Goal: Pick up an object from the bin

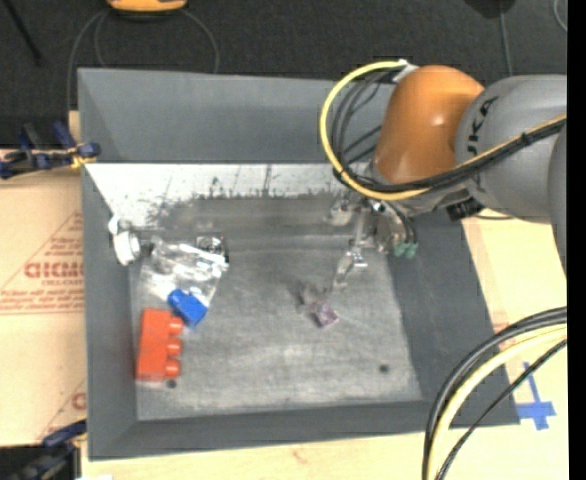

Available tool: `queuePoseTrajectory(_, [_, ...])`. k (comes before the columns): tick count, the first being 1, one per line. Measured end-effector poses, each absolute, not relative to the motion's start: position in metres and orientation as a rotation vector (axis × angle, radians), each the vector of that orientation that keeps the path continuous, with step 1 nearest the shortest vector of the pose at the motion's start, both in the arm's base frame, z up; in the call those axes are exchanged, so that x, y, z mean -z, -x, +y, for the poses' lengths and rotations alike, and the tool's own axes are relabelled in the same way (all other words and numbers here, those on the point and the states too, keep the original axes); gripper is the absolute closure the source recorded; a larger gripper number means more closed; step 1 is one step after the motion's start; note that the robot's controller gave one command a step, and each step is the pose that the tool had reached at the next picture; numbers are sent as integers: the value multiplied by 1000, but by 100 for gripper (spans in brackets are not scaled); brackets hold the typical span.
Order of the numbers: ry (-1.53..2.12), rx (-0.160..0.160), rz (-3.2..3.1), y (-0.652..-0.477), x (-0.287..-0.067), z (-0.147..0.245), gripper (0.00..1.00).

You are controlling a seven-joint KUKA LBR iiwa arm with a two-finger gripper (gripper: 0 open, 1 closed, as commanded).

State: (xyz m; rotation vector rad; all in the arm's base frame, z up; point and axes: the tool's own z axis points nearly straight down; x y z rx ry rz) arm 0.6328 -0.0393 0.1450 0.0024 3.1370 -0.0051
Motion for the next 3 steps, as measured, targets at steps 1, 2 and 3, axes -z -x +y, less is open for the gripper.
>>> queuePoseTrajectory(1, [489,0,3095,-616,-87,-39,0])
queuePoseTrajectory(2, [488,-2,3097,-616,-86,-39,100])
queuePoseTrajectory(3, [510,7,3087,-606,-256,-22,100])
